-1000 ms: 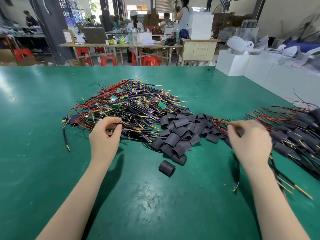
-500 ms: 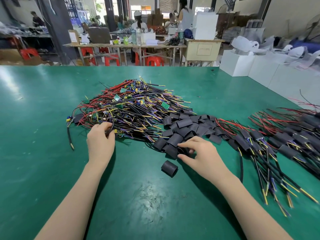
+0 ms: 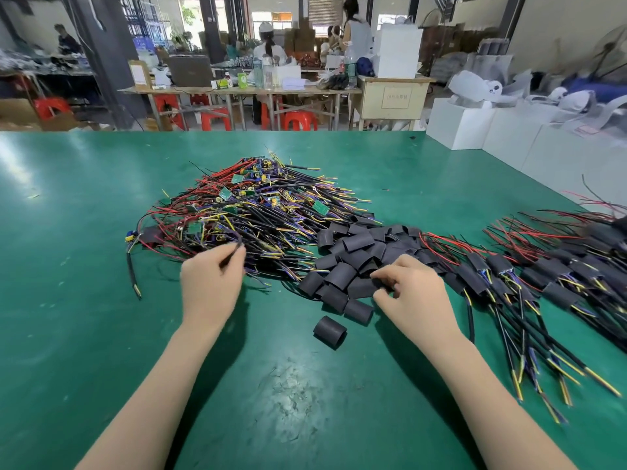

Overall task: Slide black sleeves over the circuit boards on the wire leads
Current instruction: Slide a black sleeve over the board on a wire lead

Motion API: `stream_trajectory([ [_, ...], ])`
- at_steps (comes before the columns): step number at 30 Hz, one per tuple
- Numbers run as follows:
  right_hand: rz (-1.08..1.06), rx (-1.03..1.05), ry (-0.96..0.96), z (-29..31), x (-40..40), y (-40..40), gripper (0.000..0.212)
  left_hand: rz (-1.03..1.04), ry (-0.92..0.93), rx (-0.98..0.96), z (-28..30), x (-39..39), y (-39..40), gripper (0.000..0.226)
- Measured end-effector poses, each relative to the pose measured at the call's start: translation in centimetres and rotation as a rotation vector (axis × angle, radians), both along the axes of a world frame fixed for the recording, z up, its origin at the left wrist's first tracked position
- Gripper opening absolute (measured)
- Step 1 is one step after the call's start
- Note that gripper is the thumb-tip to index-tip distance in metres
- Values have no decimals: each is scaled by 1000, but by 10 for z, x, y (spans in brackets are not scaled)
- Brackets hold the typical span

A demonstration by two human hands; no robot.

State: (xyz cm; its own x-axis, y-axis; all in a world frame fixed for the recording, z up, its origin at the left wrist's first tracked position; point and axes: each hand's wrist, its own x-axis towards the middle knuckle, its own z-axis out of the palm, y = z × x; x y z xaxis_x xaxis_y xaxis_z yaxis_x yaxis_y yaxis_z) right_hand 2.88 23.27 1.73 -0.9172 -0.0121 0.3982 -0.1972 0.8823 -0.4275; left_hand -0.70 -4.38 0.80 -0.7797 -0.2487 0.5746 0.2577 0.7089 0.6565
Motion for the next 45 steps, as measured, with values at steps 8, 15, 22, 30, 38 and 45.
stream_trajectory([
  [8,81,37,-168,-2,2,3,20,-236,-221,137,8,5,7,39],
  [15,200,104,-235,2,-1,14,35,116,-86,-449,-8,-19,-15,58],
  [22,139,142,-211,-2,-1,19,26,117,-135,-109,-17,-30,-31,45],
  [30,100,167,-207,-2,-1,20,26,-25,-140,853,-13,-42,-45,46],
  [38,81,199,-169,-2,-1,18,25,-118,-202,1068,-17,-47,-51,48],
  [45,74,192,-155,-2,-1,19,23,-204,-87,1381,-3,-41,-48,53],
])
